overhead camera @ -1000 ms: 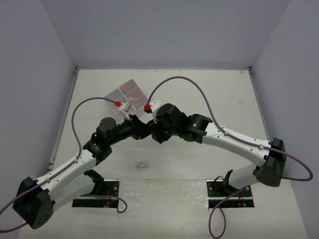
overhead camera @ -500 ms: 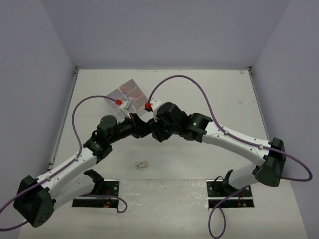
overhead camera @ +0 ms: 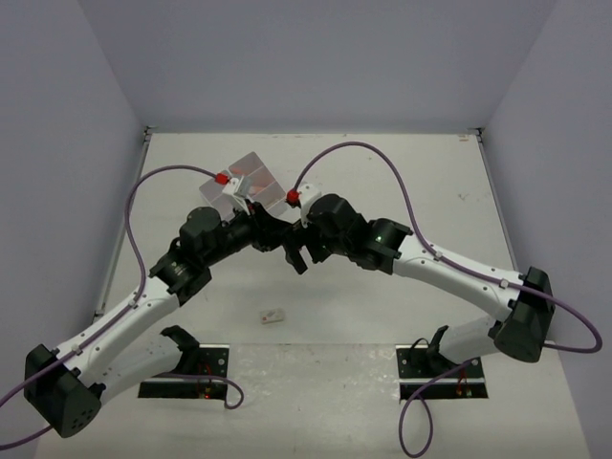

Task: Sort the stationery into containers
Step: Place the stapler in the storage box.

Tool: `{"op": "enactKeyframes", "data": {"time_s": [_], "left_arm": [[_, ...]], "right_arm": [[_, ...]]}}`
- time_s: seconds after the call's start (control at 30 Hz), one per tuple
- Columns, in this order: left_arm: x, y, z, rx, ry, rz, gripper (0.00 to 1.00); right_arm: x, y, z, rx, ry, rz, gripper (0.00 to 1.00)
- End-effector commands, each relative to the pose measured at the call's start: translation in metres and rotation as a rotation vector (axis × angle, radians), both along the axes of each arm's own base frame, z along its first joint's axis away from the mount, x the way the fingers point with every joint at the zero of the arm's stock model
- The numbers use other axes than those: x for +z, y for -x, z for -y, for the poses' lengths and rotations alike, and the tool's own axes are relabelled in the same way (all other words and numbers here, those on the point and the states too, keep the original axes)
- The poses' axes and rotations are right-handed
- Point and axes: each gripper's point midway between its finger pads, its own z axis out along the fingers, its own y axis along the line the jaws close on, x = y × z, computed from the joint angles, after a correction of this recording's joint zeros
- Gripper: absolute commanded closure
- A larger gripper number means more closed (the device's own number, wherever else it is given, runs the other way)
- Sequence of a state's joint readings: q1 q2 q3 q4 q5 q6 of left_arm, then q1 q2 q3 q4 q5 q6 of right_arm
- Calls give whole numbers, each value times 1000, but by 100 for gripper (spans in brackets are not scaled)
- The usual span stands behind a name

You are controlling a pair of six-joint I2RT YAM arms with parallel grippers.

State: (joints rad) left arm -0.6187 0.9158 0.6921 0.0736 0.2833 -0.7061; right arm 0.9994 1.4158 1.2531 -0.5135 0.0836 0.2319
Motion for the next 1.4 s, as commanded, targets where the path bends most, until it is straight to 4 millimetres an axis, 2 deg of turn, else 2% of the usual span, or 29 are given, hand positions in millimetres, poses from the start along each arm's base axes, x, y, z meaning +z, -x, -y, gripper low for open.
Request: {"op": "enactKeyframes", "data": {"time_s": [0.0,0.1,0.2,0.33,0.4,0.5,0.63,0.73,0.8,0.83,0.93,1.17,1.37], "left_arm": [[21,-21,-12,94,-88,115,100],[14,-51,-40,246,-224,113,100],[20,-71,-60,312,-269,160,100],[31,-91,-73,313,-382,324,100],[41,-103,-83,339,-474,450,100],[35,-128,-106,379,-680,602,100],[27,-156,-132,428,-809,650,100],[32,-162,-143,425,-842,756,100],[46,-161,-145,419,-815,849,100],[48,-160,-142,399,-806,875,100],[48,-166,-155,366,-806,914,100],[8,-183,-166,269,-794,845,100],[-21,-181,-169,256,-805,815,100]], "right_arm": [[27,-10,12,-71,-68,89,1],[36,-4,34,-99,-90,124,1],[46,6,55,-119,-128,156,1],[57,21,80,-127,-188,190,1],[64,25,88,-141,-223,199,1],[72,30,92,-143,-261,202,1],[72,33,93,-130,-265,205,1],[71,34,94,-125,-266,208,1],[71,35,93,-119,-275,206,1],[70,36,93,-117,-278,207,1],[71,40,90,-91,-298,203,1],[70,41,90,-81,-299,202,1],[69,41,89,-77,-298,202,1]]}}
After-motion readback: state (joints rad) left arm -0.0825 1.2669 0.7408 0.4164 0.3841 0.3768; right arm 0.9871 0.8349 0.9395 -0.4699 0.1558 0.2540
